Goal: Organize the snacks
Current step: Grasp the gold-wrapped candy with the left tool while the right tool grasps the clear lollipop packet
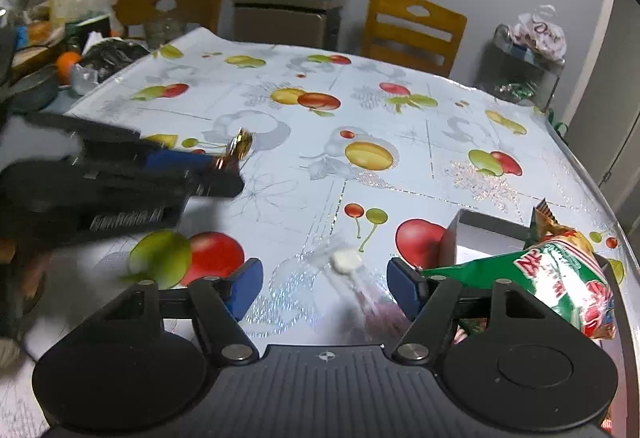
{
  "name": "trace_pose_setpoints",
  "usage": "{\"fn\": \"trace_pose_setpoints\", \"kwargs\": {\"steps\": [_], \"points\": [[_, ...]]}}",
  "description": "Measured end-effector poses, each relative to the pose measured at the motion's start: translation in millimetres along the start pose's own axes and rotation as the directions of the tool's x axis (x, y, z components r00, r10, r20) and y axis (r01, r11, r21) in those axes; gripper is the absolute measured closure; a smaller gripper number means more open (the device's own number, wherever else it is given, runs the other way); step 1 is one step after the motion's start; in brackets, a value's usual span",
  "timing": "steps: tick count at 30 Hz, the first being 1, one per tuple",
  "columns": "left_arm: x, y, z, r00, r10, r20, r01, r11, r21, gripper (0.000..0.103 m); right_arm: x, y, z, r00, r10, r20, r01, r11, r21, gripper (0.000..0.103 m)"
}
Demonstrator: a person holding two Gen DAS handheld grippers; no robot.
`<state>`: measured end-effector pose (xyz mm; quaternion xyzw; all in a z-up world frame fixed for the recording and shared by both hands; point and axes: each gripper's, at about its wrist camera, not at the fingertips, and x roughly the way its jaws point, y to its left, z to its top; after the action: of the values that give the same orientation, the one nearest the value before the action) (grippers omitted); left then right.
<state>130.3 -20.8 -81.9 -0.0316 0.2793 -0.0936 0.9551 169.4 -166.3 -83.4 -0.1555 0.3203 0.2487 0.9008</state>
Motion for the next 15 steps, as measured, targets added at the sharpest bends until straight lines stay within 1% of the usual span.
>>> {"fn": "trace_pose_setpoints", "kwargs": {"steps": [4,6,8,10,11,13,14,15], "points": [[-2.7,3.7,-1.1,0.999,-0.035,0.0,0.035,0.999,-0.002,0.089,15.6,4.3,2.7,0.999,-0.039,-0.038,0.038,0.998,-0.041,0.036],[-3.1,7.7,-2.0,0.999,-0.044,-0.005,0.044,0.999,-0.016,0.089,23.7,1.2,1.8,0.997,-0.049,-0.064,0.046,0.998,-0.04,0.037],[-3.0,10.4,-1.7,0.998,-0.056,-0.009,0.055,0.998,-0.029,0.089,31.0,-4.7,-0.2,0.995,-0.047,-0.092,0.046,0.999,-0.018,0.039],[-4.2,10.1,-1.7,0.998,-0.059,-0.004,0.059,0.998,-0.028,0.089,32.9,-11.4,-2.3,0.995,-0.021,-0.097,0.024,0.999,0.032,0.041],[-4.4,9.7,-1.5,0.998,-0.06,-0.003,0.06,0.998,-0.025,0.089,32.7,-14.9,-2.8,0.995,-0.005,-0.1,0.011,0.998,0.06,0.043],[-4.4,8.8,-1.5,0.998,-0.061,-0.005,0.061,0.998,-0.021,0.089,31.5,-19.3,-4.7,0.995,0.022,-0.099,-0.013,0.996,0.091,0.055],[-4.4,8.6,-1.5,0.998,-0.062,-0.007,0.062,0.998,-0.02,0.089,29.6,-19.4,-5.4,0.995,0.024,-0.095,-0.015,0.996,0.093,0.068],[-4.0,8.8,-1.6,0.998,-0.063,-0.009,0.063,0.998,-0.02,0.089,28.3,-19.3,-6.0,0.995,0.022,-0.093,-0.013,0.996,0.094,0.077]]}}
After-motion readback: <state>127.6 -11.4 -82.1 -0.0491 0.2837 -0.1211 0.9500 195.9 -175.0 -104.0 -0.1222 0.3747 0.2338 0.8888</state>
